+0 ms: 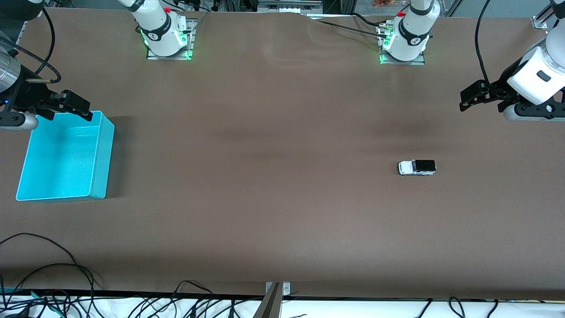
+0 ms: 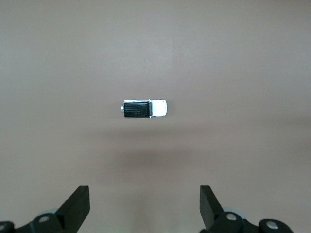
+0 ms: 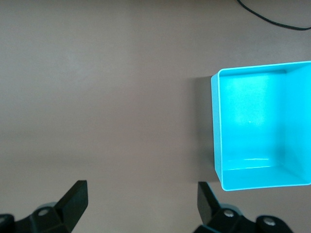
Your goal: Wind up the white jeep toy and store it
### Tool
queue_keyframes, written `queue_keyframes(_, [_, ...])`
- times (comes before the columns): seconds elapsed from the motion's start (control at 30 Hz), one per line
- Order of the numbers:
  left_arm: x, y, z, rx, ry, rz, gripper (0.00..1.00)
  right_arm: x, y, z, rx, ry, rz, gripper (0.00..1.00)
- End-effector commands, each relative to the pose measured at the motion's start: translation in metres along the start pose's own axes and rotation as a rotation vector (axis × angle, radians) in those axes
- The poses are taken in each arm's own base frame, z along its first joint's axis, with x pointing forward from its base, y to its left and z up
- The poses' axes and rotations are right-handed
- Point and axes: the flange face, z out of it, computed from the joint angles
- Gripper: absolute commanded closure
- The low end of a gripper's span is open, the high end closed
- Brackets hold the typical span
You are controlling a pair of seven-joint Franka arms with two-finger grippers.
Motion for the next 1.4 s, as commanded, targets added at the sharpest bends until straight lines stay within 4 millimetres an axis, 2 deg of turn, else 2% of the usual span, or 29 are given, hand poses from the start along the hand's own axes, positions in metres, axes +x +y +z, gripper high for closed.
queue_keyframes(0.0, [0.0,0.002,-0.007,0.011,-0.003,0.025,0.0,0.002,-0.001,-0.006,0.017,-0.005,-0.005,0.0])
queue_keyframes(0.3, [0.0,0.003,-0.006,0.013,-0.005,0.029,0.0,0.002,0.0,-0.006,0.017,-0.005,-0.003,0.0])
queue_keyframes(0.5, [-0.001,0.018,-0.006,0.024,-0.004,0.055,0.0,0.002,0.0,-0.006,0.017,-0.005,-0.003,0.0])
queue_keyframes(1.37, [-0.001,0.017,-0.017,0.021,0.016,0.052,0.0,0.002,0.002,-0.006,0.017,-0.005,0.0,0.0])
